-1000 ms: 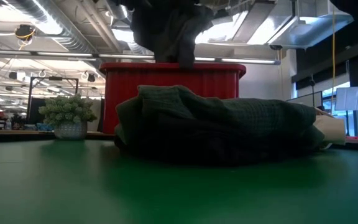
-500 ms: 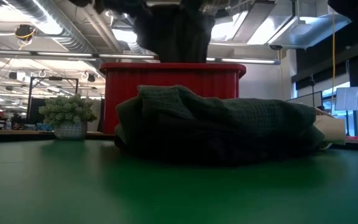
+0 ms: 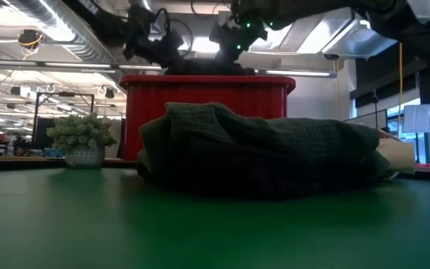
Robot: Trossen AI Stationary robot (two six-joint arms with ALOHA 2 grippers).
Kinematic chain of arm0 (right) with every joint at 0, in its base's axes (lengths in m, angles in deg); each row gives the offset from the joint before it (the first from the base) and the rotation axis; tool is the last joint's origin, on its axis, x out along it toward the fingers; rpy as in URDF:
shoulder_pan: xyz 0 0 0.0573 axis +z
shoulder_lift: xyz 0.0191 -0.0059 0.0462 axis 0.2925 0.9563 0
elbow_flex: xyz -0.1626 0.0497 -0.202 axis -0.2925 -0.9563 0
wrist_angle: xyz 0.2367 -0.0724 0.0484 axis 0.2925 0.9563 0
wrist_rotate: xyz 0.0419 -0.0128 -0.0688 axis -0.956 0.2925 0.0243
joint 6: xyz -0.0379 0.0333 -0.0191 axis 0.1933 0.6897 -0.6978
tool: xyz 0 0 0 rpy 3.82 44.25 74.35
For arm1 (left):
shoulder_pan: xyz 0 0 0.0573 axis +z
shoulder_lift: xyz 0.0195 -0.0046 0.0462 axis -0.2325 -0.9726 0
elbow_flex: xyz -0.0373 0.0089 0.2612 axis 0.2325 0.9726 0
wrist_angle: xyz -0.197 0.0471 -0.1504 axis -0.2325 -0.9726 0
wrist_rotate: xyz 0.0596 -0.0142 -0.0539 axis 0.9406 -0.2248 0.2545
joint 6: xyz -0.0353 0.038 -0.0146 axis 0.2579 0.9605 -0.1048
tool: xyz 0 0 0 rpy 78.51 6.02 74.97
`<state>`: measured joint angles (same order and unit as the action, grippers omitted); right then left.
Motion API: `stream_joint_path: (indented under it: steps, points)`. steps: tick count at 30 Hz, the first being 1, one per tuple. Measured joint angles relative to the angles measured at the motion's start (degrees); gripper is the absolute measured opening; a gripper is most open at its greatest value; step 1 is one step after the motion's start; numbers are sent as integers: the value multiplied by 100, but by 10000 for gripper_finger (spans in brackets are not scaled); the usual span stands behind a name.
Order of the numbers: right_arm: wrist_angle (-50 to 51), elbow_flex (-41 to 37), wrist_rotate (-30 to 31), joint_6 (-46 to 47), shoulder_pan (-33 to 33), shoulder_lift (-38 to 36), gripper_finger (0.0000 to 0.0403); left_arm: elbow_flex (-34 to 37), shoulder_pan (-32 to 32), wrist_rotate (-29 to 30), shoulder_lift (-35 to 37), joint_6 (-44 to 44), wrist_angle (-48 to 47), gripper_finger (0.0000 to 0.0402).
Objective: Fold laundry
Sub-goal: Put the gray folded pants into the red bin
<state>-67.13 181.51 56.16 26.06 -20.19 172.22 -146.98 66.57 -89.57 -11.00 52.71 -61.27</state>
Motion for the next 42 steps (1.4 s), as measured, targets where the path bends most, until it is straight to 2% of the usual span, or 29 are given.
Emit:
stream_joint_path:
  steps: [6,10,18,23,25,30,33,37,42]
  points:
    - [113,9,-126,13,-106,270,37,4,201,-469,-194,-162,-248,38]
    - [880,22,-222,255,-5,273,37,4,129,-883,-194,-186,-870,38]
    - [2609,-105,-897,543,263,275,37,5,-193,-1095,-192,263,-2325,38]
    - [3174,-194,-1273,717,412,279,41,15,-319,-1300,-193,112,-2629,82]
    - [3458,-211,-1325,768,465,279,71,15,-359,-1373,-147,-15,-2771,102]
    - [4119,-103,-1316,764,564,270,175,15,-400,-1693,186,-84,-3290,141]
    - [4513,172,-1304,822,565,268,218,15,-400,-1770,476,-213,-3565,158]
    - [4928,602,-1330,1072,585,265,244,4,-400,-1920,877,-449,-3988,172]
    - [5108,535,-1291,1180,738,-20,246,4,-438,-2313,1304,-815,-4342,175]
